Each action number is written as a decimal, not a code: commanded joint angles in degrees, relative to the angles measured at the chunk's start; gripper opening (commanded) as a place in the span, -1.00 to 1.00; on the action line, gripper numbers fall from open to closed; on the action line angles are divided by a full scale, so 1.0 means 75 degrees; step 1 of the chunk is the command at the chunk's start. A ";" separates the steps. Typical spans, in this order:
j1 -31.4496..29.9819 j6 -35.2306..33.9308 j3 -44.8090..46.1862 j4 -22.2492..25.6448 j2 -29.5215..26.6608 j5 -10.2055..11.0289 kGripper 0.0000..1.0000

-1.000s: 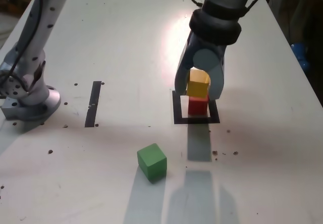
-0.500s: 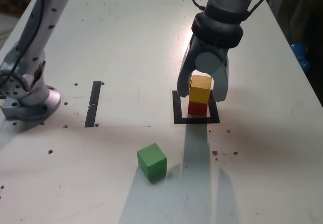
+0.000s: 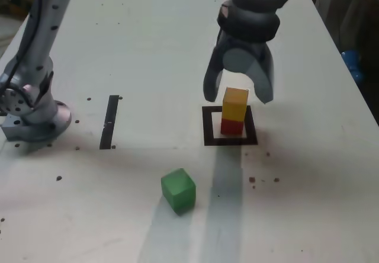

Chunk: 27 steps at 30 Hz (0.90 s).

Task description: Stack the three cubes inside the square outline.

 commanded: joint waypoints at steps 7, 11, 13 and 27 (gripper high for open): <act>-0.0707 0.0217 0.0796 0.0007 -0.0737 0.0351 0.99; -0.1087 0.0540 0.1289 -0.0053 -0.1002 0.0361 0.99; -0.1299 0.0793 0.1470 -0.0125 -0.1118 0.0380 0.99; -0.2580 0.1725 0.2294 -0.1295 -0.1244 0.0473 0.99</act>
